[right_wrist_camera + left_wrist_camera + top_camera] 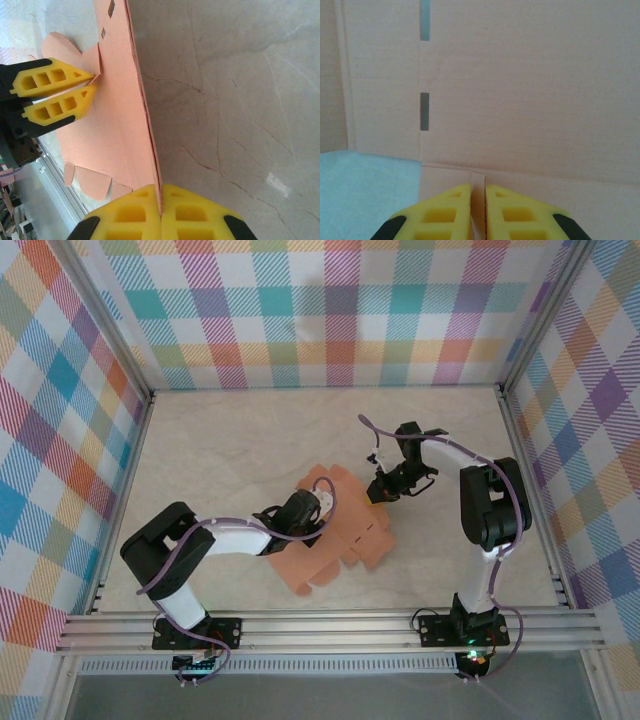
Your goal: Fold the paper box
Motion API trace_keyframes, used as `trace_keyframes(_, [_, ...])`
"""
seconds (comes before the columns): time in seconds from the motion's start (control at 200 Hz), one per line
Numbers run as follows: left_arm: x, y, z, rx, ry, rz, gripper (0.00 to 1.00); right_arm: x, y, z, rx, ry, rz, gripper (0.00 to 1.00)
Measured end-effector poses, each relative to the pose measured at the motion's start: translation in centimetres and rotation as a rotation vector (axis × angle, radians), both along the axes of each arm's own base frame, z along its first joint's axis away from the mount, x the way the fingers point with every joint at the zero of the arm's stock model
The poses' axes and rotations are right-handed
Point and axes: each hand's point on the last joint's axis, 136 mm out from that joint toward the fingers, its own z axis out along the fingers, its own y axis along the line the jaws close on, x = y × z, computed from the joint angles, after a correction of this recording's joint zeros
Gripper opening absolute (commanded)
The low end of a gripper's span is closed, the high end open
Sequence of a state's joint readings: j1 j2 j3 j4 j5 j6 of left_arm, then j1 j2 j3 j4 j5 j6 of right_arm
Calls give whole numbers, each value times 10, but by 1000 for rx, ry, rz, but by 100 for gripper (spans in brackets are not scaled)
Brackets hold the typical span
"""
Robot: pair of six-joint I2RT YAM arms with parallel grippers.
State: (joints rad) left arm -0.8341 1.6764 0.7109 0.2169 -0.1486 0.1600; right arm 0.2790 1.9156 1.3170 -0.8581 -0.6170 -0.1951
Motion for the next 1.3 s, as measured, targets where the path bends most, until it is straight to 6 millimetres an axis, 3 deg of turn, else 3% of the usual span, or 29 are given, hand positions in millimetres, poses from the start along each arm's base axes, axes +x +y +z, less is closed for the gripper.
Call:
trace_keyframes(0.25, [3,-6,-3,72,-36,7,19,-1,-1,-1,-8,2,1,0])
trace_keyframes(0.325, [2,-6,-2,37,-12,21,30,0,-1,0,-8,-1,1,0])
trace_keyframes(0.405, [3,-3,6,-25,17,42,47,1,0,1,-4,-12,1,0])
trace_keyframes(0.53, [6,1,41,-169,46,59,67,7,2,6,7,-52,-1,0])
trace_keyframes(0.595, [13,5,65,-268,52,69,82,9,2,10,6,-71,-2,0])
trace_keyframes(0.68, [27,14,95,-382,64,83,92,11,1,14,2,-93,-2,0])
trace_keyframes(0.805, [50,21,123,-505,96,84,94,11,2,15,-6,-106,4,0])
trace_keyframes(0.975, [84,15,143,-583,146,19,92,9,4,12,-33,-115,19,0])
trace_keyframes(1.16, [97,-3,131,-548,189,-137,82,8,3,7,-77,-132,36,0])
trace_keyframes(1.3, [110,-20,122,-527,236,-253,81,7,5,7,-80,-135,44,0])
